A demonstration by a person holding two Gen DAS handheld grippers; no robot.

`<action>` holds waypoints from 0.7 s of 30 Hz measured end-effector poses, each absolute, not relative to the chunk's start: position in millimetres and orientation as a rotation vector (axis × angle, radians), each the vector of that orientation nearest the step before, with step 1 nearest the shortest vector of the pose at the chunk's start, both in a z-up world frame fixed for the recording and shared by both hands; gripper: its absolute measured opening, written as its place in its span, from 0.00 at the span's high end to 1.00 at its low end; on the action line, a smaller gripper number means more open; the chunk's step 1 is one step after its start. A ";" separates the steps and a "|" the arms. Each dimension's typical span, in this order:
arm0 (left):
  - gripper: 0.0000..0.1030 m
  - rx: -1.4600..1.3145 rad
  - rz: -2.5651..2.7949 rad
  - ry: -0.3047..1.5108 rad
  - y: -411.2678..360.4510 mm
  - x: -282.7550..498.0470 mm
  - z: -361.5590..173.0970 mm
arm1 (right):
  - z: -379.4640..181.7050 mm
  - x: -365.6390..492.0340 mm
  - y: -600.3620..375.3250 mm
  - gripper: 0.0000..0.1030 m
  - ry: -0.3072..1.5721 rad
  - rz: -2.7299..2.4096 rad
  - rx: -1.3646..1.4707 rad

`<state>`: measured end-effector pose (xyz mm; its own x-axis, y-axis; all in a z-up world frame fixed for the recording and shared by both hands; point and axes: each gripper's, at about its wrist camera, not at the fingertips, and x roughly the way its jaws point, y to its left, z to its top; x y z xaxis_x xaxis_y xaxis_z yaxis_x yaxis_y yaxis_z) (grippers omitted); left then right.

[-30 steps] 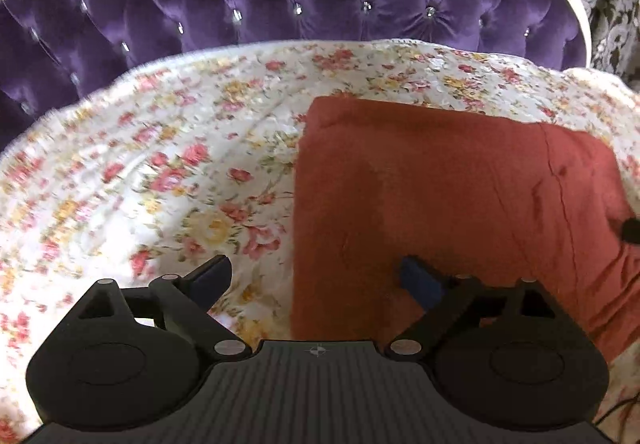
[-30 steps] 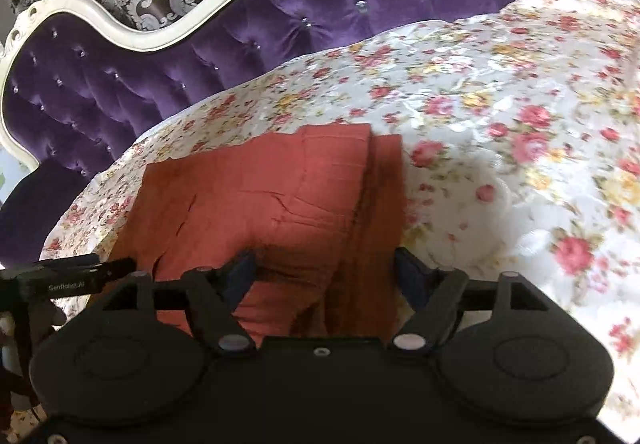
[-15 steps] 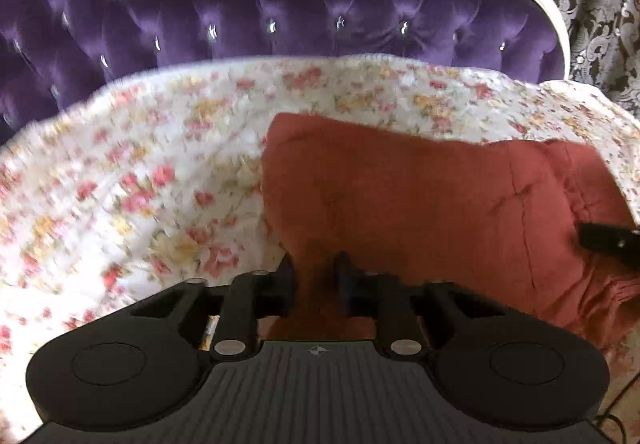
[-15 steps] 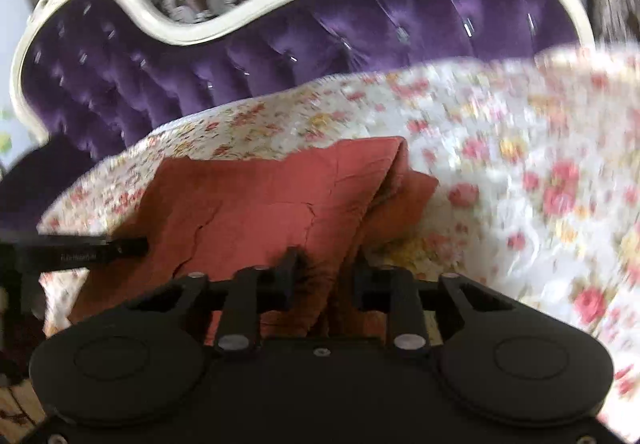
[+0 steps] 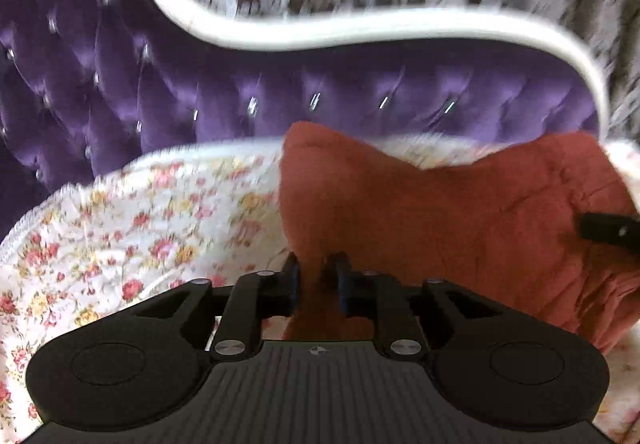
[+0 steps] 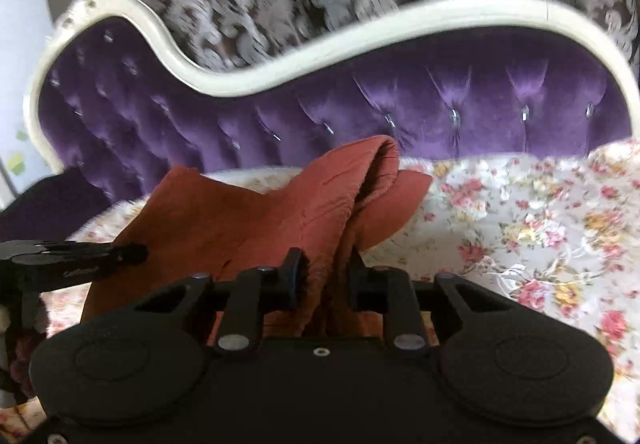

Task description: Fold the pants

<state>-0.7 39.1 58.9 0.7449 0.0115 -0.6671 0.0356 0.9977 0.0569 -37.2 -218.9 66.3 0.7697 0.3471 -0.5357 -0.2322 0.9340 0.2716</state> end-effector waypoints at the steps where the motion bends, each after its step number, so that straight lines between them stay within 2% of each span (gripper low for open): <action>1: 0.75 0.078 0.003 0.768 40.0 5.6 46.0 | 54.9 -29.3 -220.4 0.63 0.658 0.294 0.185; 2: 0.74 0.102 0.029 0.808 41.5 11.7 31.3 | 42.2 -20.1 -221.9 0.60 0.714 0.258 0.177; 3: 0.73 0.130 0.049 0.832 42.4 13.3 19.3 | 28.9 -13.7 -224.5 0.50 0.764 0.221 0.173; 4: 0.68 0.147 0.050 0.814 44.5 9.1 13.1 | 20.2 -13.7 -230.6 0.46 0.765 0.215 0.193; 5: 0.65 0.166 0.056 0.785 46.9 1.3 12.9 | 18.0 -16.4 -236.6 0.45 0.751 0.221 0.227; 7: 0.64 0.175 0.070 0.775 50.5 -7.9 19.8 | 22.7 -23.7 -242.3 0.45 0.749 0.213 0.266; 11: 0.62 0.108 0.091 0.738 53.8 -26.3 48.2 | 52.7 -56.0 -227.3 0.45 0.596 0.129 0.149; 13: 0.57 0.106 0.089 0.715 45.2 -33.6 54.1 | 60.9 -69.4 -218.1 0.53 0.543 0.153 0.128; 15: 0.55 0.111 0.084 0.712 35.8 -34.5 52.9 | 60.8 -74.8 -206.6 0.74 0.555 0.200 0.097; 19: 0.53 0.145 0.093 0.816 24.1 -29.8 20.8 | 32.5 -73.5 -194.3 0.78 0.680 0.193 0.029; 21: 0.49 0.174 0.117 0.781 19.1 -33.9 14.2 | 23.9 -77.6 -199.8 0.78 0.664 0.193 0.059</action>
